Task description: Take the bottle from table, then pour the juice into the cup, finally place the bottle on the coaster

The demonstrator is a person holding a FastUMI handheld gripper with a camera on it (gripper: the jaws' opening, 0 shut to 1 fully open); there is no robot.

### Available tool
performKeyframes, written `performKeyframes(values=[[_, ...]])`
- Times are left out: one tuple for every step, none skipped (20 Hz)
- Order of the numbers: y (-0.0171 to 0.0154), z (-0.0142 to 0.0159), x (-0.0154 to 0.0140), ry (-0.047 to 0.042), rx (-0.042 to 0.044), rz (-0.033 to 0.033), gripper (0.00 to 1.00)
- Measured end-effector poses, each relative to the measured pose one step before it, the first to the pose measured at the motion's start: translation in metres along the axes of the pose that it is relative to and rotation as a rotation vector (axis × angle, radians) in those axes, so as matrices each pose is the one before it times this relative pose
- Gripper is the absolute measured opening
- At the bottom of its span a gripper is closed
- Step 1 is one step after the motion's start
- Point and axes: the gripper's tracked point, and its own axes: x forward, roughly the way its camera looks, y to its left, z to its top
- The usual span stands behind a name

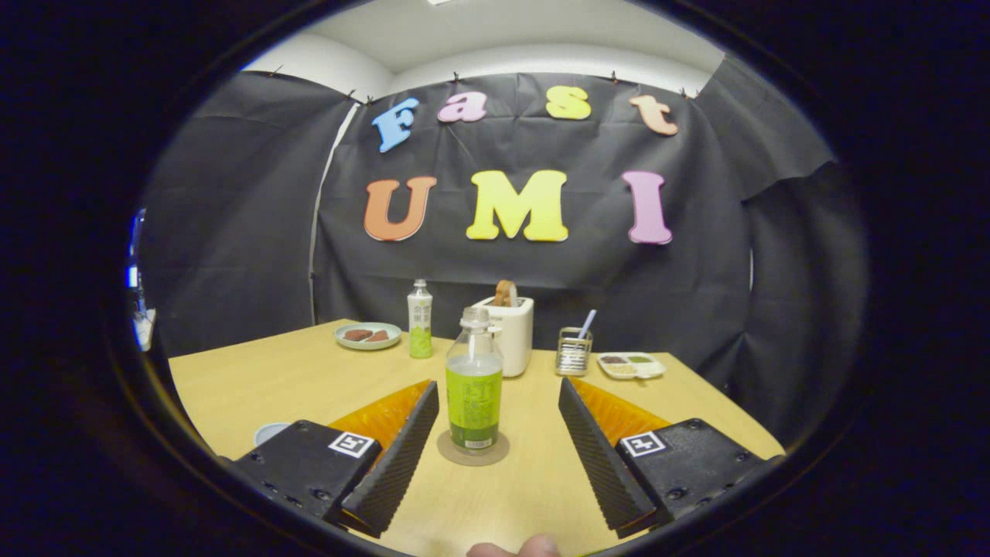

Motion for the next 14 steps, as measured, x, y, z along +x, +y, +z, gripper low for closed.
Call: performKeyframes(values=[[-0.00377,0.00270,-0.01943,-0.01504,-0.00024,-0.01898,1.00],[-0.00507,0.00340,-0.02048,-0.01940,0.00208,-0.02152,1.00],[-0.00483,0.00386,-0.01536,-0.01711,0.00458,-0.02025,1.00],[-0.00617,0.00253,-0.01842,-0.00763,0.01138,-0.02744,1.00],[-0.00163,0.00057,-0.01453,-0.00333,0.01501,-0.00668,1.00],[0.00136,0.00268,-0.01771,-0.00677,0.02207,0.00032,1.00],[-0.00046,0.00450,-0.01294,-0.01256,0.01435,-0.00061,1.00],[-0.00017,0.00661,-0.01336,-0.02421,0.01207,-0.00942,1.00],[-0.00230,0.00146,-0.00944,-0.01029,0.00624,-0.01038,1.00],[0.00175,0.00201,-0.00918,-0.00998,0.00958,-0.00065,1.00],[0.00388,0.00045,-0.01059,-0.00517,0.01622,0.00732,0.99],[0.00185,-0.00067,-0.00762,0.00797,0.00733,0.00565,0.99],[0.00009,-0.00018,-0.00802,-0.00222,-0.00156,-0.00200,0.99],[-0.00045,0.00073,-0.00628,-0.00103,-0.00824,0.00245,0.99]])
